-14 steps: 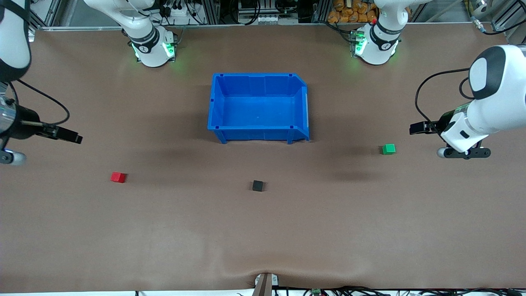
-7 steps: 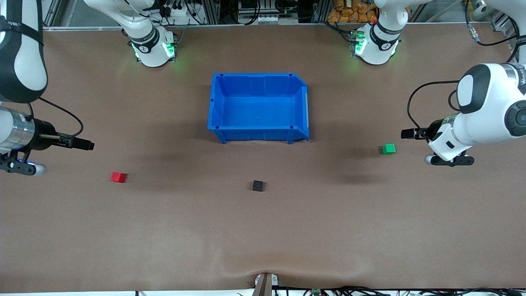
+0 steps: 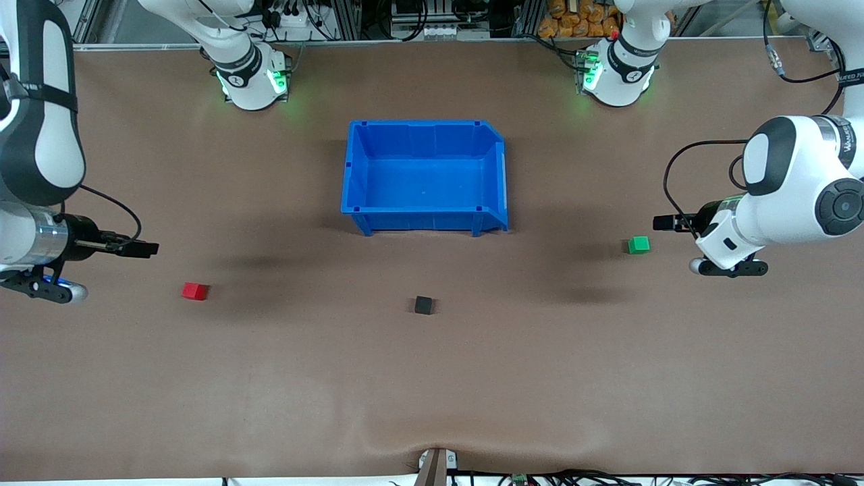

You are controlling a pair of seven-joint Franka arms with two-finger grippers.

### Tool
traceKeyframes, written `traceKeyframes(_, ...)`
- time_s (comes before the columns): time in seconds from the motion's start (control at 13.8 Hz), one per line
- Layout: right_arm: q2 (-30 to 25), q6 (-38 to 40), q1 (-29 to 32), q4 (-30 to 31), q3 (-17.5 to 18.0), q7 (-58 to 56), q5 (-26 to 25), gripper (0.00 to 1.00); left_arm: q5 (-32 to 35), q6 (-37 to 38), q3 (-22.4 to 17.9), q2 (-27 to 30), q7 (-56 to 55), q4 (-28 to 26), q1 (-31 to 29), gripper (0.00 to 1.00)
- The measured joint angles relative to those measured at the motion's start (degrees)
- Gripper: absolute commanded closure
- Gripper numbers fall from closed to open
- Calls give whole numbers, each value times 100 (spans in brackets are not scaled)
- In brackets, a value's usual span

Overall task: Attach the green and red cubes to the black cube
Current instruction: 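Lower the right gripper over the red cube while the left gripper lowers over green, then close the right gripper on the red cube while the left gripper grips green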

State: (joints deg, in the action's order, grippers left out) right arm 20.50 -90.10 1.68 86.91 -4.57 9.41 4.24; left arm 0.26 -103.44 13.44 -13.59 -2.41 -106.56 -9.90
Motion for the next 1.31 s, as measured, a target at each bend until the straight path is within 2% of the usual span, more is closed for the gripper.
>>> traceKeyframes(0.22,430,-12,117,9,-3,-26,2,0,0,-71,1,-143,0,0,10,0)
traceKeyframes(0.51,1038,-389,104,8,37,-121,8,0,0,-598,-1,-784,0,-2,10,0)
traceKeyframes(0.73,1263,-697,34,5,58,-121,1,0,17,-820,-1,-1089,0,1,10,0)
traceKeyframes(0.94,1387,-1714,17,238,56,-125,-2,0,106,-929,-6,-1251,0,1,9,0)
traceKeyframes(1.31,1457,-3642,20,1333,45,-227,-65,0,114,-972,-89,-1527,-81,-5,-58,1)
